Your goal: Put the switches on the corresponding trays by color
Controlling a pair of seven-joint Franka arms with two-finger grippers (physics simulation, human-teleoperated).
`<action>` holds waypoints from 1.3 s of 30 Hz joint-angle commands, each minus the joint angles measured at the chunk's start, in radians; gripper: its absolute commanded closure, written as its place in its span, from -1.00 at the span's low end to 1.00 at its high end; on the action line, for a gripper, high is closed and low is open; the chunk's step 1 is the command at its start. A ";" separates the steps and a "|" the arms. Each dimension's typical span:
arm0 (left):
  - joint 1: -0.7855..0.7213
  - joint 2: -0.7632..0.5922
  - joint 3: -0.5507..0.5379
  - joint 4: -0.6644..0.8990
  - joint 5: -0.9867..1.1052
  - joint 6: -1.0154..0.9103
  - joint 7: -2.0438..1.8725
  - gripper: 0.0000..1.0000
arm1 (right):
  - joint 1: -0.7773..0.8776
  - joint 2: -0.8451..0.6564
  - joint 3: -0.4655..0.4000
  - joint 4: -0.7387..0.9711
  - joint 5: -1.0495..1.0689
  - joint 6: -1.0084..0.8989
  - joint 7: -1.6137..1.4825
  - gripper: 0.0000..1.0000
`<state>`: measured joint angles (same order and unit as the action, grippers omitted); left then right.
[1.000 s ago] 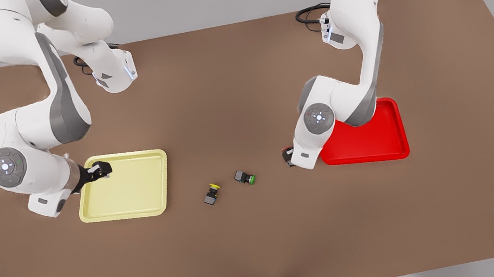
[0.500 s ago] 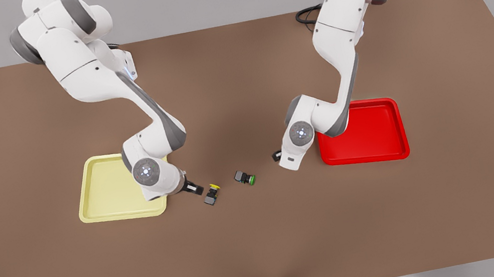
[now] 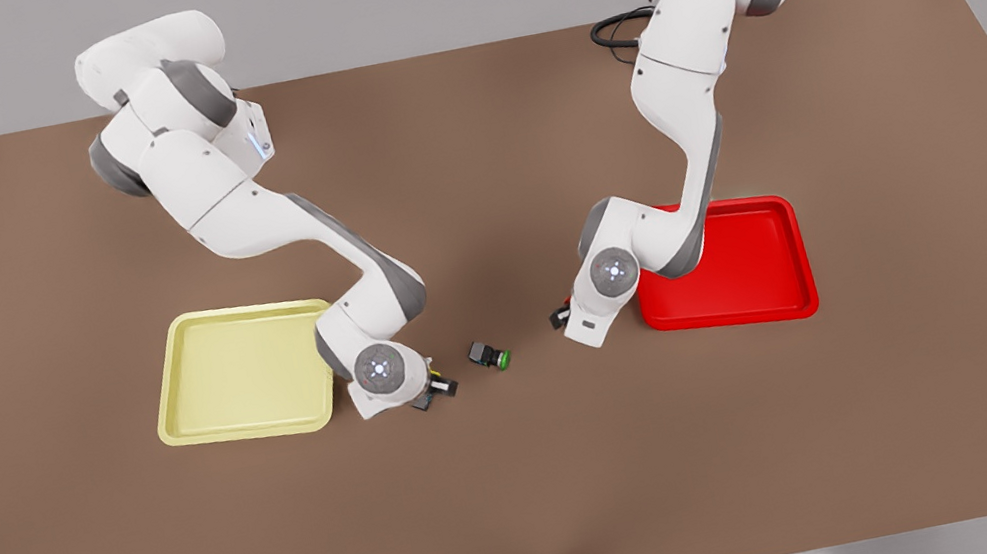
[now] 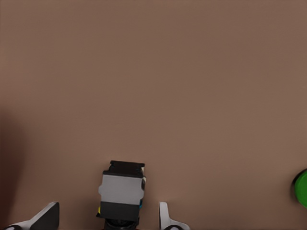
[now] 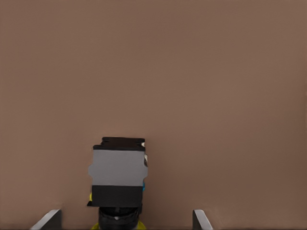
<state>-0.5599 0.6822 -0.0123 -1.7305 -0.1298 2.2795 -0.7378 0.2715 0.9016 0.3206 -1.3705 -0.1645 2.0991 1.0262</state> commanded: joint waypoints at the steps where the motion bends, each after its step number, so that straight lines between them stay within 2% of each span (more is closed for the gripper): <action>1: 0.000 0.002 0.000 0.002 0.003 0.000 0.000 -1.00 | 0.000 0.000 0.000 0.001 0.000 0.016 0.000 -1.00; 3: 0.000 0.005 0.000 0.005 0.001 0.003 0.000 -1.00 | 0.003 0.006 0.000 -0.001 0.000 0.067 -0.002 -1.00; 12: 0.000 0.025 0.002 0.011 0.003 0.061 0.002 -1.00 | 0.003 0.000 -0.008 -0.030 -0.075 0.024 0.038 -1.00; 26: 0.002 0.036 0.002 0.032 0.004 0.066 0.003 -1.00 | -0.006 -0.012 -0.023 -0.048 -0.075 0.032 0.046 -0.99; 27: 0.002 0.039 0.002 0.032 0.004 0.066 0.003 -1.00 | -0.005 -0.010 -0.025 -0.050 -0.073 0.044 0.044 -0.96; 29: 0.002 0.039 0.002 0.032 0.004 0.064 0.003 -1.00 | -0.006 -0.012 -0.025 -0.048 -0.072 0.042 0.043 -0.77; 30: 0.002 0.039 0.002 0.037 0.006 0.066 0.003 -1.00 | -0.006 -0.012 -0.023 -0.048 -0.072 0.044 0.041 -0.50; 31: 0.002 0.042 0.002 0.042 0.006 0.066 0.003 -1.00 | -0.006 -0.012 -0.025 -0.048 -0.072 0.042 0.041 -0.48; 32: 0.000 0.040 0.002 0.042 0.004 0.066 0.003 -1.00 | -0.008 -0.013 -0.025 -0.048 -0.072 0.042 0.040 -0.37; 39: 0.002 0.042 0.002 0.042 0.004 0.078 0.003 -1.00 | -0.012 -0.010 -0.023 -0.045 -0.075 0.090 0.035 -0.37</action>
<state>-0.5593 0.7241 -0.0107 -1.6889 -0.1261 2.3577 -0.7348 0.2592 0.8913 0.2976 -1.4171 -0.2392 2.1959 1.0615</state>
